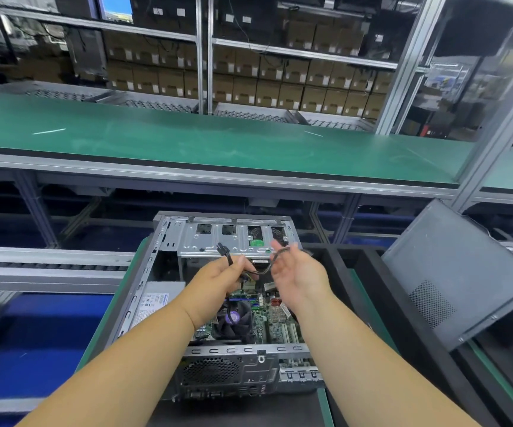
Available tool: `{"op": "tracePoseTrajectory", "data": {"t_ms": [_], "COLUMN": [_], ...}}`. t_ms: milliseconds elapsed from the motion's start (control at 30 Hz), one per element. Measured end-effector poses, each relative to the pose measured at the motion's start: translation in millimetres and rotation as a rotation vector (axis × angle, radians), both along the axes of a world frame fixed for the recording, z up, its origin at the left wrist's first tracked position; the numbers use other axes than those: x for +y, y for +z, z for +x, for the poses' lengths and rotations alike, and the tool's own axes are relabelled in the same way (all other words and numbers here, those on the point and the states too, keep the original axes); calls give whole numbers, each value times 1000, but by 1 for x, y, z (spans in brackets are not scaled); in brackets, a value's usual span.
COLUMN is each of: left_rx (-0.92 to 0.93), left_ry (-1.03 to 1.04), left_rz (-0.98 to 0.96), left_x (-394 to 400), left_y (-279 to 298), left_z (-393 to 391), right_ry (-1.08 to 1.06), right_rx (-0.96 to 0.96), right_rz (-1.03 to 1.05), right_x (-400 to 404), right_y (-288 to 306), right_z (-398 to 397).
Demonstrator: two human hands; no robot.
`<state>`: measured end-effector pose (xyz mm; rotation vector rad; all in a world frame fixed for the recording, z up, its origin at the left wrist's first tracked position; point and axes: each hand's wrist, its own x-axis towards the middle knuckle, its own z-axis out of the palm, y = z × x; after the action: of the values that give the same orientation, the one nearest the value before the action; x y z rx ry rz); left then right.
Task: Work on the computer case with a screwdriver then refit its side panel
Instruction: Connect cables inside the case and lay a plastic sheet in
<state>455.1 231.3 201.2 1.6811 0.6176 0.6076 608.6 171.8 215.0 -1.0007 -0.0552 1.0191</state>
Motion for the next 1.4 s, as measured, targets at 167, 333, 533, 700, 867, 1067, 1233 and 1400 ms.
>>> {"op": "tracePoseTrajectory", "data": {"t_ms": [167, 333, 533, 700, 867, 1067, 1233, 1400], "left_rx": [279, 311, 332, 264, 225, 312, 323, 288], "left_ry": [29, -19, -17, 107, 110, 8, -58, -69], "left_rz": [-28, -35, 86, 14, -158, -40, 14, 59], "left_x": [12, 17, 30, 52, 71, 88, 91, 93], "left_y": [-15, -21, -26, -25, -23, -26, -44, -50], "left_z": [3, 9, 10, 12, 20, 25, 24, 29], "right_ry": [-136, -131, -19, 175, 141, -102, -212, 161], "right_rx": [-185, -195, -314, -505, -425, -561, -553, -1079], "right_rz": [34, 93, 47, -413, -679, -699, -759, -1284], "right_x": [0, 1, 5, 8, 22, 37, 51, 59], "right_y": [6, 3, 3, -5, -33, -62, -68, -73], "right_z": [7, 8, 15, 19, 11, 8, 8, 14]}}
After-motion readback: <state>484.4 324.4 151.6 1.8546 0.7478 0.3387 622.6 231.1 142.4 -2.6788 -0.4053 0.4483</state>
